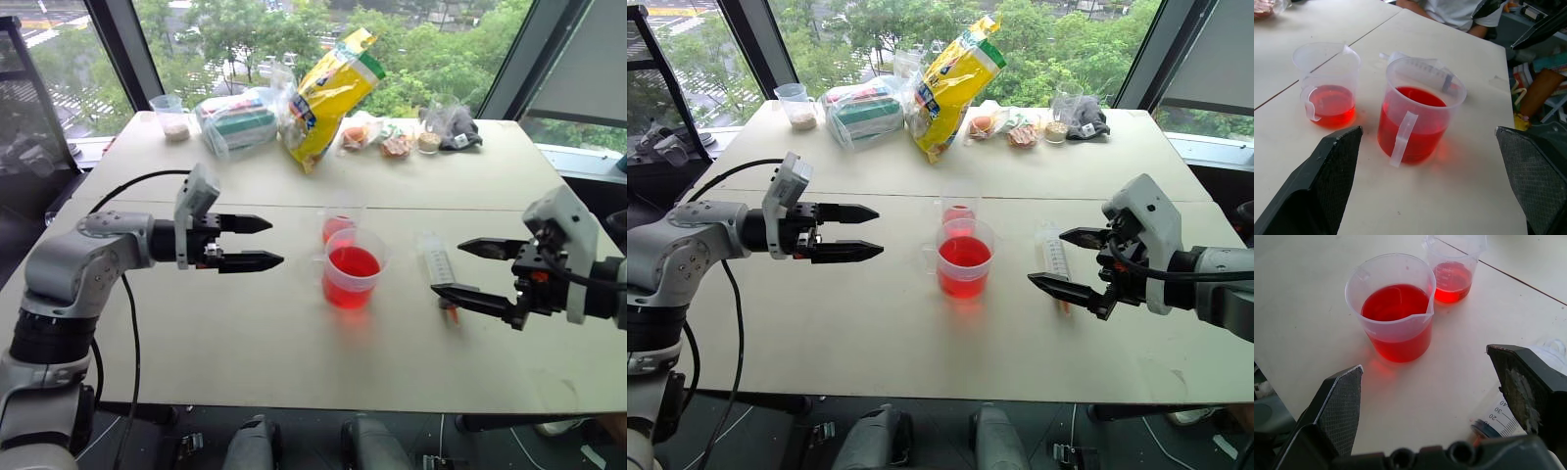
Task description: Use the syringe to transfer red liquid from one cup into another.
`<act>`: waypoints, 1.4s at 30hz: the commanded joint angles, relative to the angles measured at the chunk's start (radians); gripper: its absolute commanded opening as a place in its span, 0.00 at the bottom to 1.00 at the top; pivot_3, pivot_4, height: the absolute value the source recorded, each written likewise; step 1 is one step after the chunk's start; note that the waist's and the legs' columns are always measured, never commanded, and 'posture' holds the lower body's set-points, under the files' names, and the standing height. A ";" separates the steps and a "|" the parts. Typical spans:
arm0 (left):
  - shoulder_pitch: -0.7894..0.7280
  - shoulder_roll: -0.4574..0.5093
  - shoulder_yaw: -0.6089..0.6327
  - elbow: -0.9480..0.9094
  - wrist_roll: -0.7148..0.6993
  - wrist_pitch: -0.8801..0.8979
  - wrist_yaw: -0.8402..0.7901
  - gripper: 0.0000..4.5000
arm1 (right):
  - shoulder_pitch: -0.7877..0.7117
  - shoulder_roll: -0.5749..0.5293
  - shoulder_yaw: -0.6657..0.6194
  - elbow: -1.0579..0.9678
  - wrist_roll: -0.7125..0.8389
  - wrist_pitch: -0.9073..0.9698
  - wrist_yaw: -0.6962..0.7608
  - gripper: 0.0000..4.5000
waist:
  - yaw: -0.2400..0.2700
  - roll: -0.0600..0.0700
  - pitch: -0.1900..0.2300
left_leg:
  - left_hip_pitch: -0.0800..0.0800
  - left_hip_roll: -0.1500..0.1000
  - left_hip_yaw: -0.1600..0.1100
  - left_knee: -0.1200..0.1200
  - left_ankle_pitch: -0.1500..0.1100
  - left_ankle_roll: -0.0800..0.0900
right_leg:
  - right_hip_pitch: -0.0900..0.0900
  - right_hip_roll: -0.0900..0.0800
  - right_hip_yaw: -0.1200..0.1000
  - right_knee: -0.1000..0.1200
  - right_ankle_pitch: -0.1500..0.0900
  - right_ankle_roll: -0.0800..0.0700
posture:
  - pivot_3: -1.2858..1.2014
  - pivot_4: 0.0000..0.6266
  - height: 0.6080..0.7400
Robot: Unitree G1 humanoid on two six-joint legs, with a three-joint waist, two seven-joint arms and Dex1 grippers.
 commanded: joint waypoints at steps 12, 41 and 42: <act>-0.017 0.014 0.052 -0.022 -0.049 0.002 0.012 1.00 | 0.010 -0.010 -0.001 -0.003 0.004 -0.050 -0.022 0.99 | 0.000 0.000 0.000 | 0.000 0.000 0.000 0.000 0.000 0.000 | 0.000 0.000 0.000 0.000 0.001 0.001 | 0.52 0.24 1.00; -0.044 -0.053 -0.002 0.015 -0.010 -0.063 0.010 1.00 | -0.609 0.059 0.555 0.711 -0.265 0.278 -0.177 0.99 | -0.001 0.000 0.000 | -0.001 0.000 0.002 0.000 0.000 0.000 | -0.002 0.000 0.001 0.000 0.000 -0.001 | 0.52 0.24 1.00; -0.043 -0.057 -0.004 0.013 -0.009 -0.064 0.011 1.00 | -0.637 0.090 0.579 0.762 -0.295 0.274 -0.183 0.99 | -0.003 0.000 0.000 | -0.001 0.000 0.002 0.000 0.000 0.000 | -0.002 0.000 0.001 0.000 0.000 0.000 | 0.52 0.24 1.00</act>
